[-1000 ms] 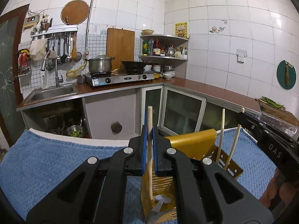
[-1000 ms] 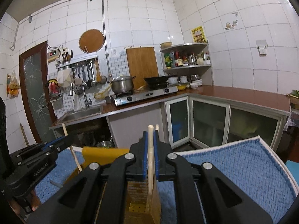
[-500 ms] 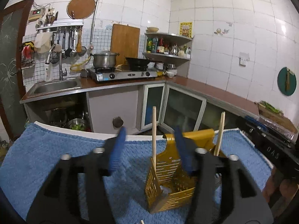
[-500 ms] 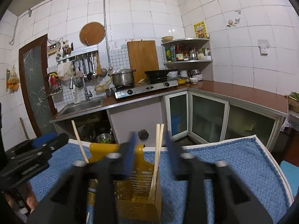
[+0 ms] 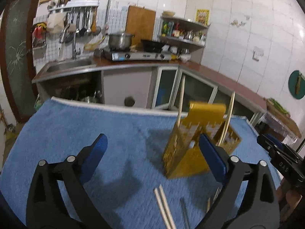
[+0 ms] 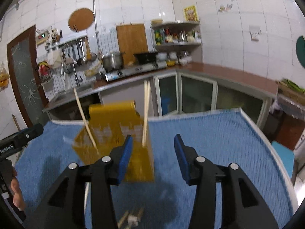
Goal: Organize utensils
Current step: 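Grasp a wooden chopstick with the left tool while the right tool grasps the green-handled fork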
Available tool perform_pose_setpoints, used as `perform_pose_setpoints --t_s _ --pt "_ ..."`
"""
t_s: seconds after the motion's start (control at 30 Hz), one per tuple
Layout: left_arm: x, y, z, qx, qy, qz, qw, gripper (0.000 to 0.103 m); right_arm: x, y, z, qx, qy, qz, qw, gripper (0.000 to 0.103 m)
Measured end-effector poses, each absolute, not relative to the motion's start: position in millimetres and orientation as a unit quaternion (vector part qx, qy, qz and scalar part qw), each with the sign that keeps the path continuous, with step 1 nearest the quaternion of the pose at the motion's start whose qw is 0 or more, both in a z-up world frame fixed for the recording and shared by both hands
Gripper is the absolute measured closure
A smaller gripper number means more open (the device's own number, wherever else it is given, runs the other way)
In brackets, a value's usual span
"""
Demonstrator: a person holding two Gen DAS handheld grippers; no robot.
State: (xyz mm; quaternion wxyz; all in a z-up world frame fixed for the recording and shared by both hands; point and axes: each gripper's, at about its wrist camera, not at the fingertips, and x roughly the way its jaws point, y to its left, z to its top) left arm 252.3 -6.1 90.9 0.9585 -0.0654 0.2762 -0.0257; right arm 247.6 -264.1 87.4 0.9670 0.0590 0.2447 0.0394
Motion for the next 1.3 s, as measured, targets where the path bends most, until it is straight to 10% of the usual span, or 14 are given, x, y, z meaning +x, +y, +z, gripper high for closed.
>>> perform_pose_setpoints --t_s 1.03,1.3 --pt "253.8 -9.5 -47.3 -0.056 0.461 -0.011 0.886 0.006 216.9 -227.2 -32.2 0.05 0.381 0.034 0.922 0.058" --pt "259.6 -13.5 -51.1 -0.05 0.467 -0.016 0.883 0.03 220.3 -215.6 -43.9 0.047 0.407 0.043 0.911 0.059"
